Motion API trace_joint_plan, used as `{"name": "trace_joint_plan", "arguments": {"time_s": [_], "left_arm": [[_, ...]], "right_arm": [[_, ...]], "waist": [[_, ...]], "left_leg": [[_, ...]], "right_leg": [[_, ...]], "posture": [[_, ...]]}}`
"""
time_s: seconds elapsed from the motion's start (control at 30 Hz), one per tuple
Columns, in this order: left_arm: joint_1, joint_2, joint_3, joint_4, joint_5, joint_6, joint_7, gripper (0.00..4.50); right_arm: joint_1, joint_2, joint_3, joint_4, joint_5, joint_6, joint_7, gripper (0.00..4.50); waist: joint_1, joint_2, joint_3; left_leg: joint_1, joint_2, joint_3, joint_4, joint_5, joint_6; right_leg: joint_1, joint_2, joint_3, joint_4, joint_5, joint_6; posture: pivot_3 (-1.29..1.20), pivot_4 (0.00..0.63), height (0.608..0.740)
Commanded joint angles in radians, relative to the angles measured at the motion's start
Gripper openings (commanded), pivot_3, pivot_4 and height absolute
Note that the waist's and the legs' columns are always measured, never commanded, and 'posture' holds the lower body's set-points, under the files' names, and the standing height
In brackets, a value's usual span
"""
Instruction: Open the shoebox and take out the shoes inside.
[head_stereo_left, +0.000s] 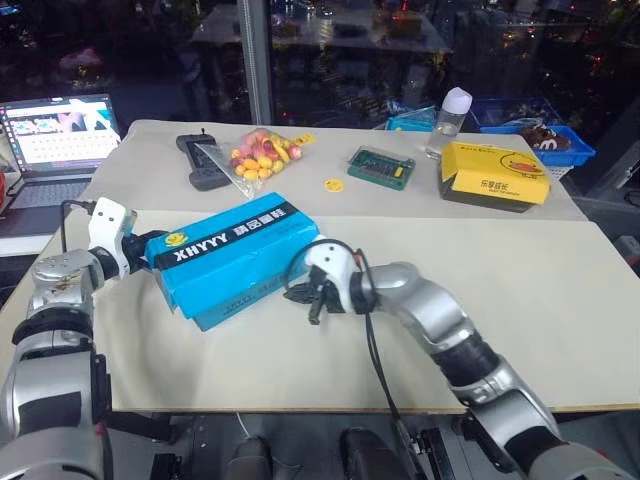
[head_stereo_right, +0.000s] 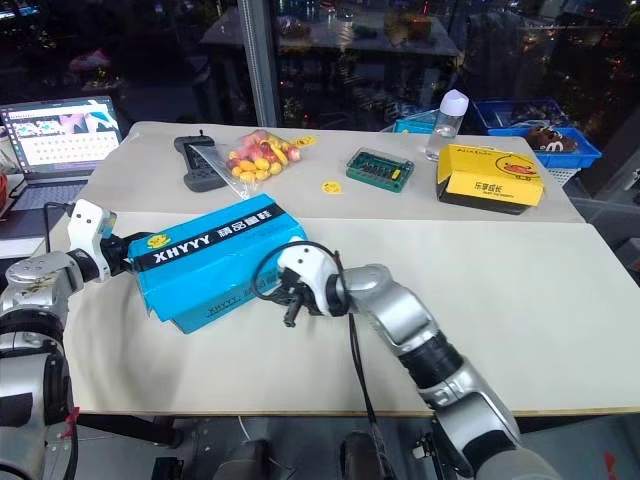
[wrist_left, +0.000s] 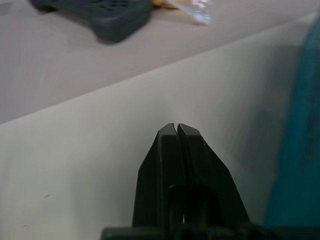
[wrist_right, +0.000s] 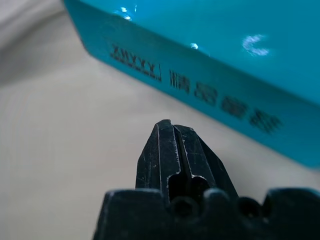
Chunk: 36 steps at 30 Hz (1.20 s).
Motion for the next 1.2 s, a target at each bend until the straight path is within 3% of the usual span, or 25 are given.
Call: {"name": "trace_joint_plan", "arguments": {"time_s": [0.03,0.3,0.53,0.87,1.2], "left_arm": [[0.060,0.021,-0.010,-0.147,-0.029,0.048,-0.089,0.07],[0.341,-0.004,-0.004,-0.836,-0.214,0.417,-0.144,0.07],[0.434,-0.070,-0.021,-1.207,-0.343,0.648,-0.047,0.07],[0.531,-0.124,-0.048,-1.314,-0.365,0.723,0.003,0.07],[0.536,-0.065,-0.001,-1.234,-0.339,0.671,0.003,0.07]], "right_arm": [[-0.037,0.018,-0.012,0.029,-0.025,-0.052,0.003,0.00],[-0.088,0.049,-0.035,0.140,-0.069,-0.133,0.002,0.00],[-0.135,0.054,-0.117,0.287,-0.107,-0.226,-0.040,0.00],[-0.223,0.059,-0.257,0.470,-0.159,-0.327,-0.168,0.00],[-0.166,0.020,-0.244,0.331,-0.151,-0.268,-0.073,0.00]], "waist": [[0.000,0.000,0.000],[-0.006,0.000,0.000],[-0.006,0.000,0.000],[-0.033,0.001,0.001],[-0.036,0.001,0.001]], "left_leg": [[-0.001,0.000,0.000,0.000,0.000,0.000],[0.000,0.000,-0.001,0.002,0.000,0.000],[0.007,0.000,-0.001,0.003,0.000,0.000],[0.006,0.001,-0.002,0.001,0.001,0.001],[0.007,0.000,-0.002,-0.003,0.001,0.001]], "right_leg": [[-0.001,0.000,0.000,0.000,0.000,-0.001],[-0.003,0.000,-0.001,0.008,-0.003,-0.001],[0.004,0.000,-0.001,0.009,-0.004,0.000],[0.002,0.001,0.000,0.008,-0.006,-0.001],[0.002,0.001,0.000,0.007,-0.008,-0.002]], "posture": [[0.00,0.150,0.726],[0.00,0.150,0.726],[0.00,0.150,0.726],[0.00,0.150,0.726],[0.00,0.150,0.726]]}}
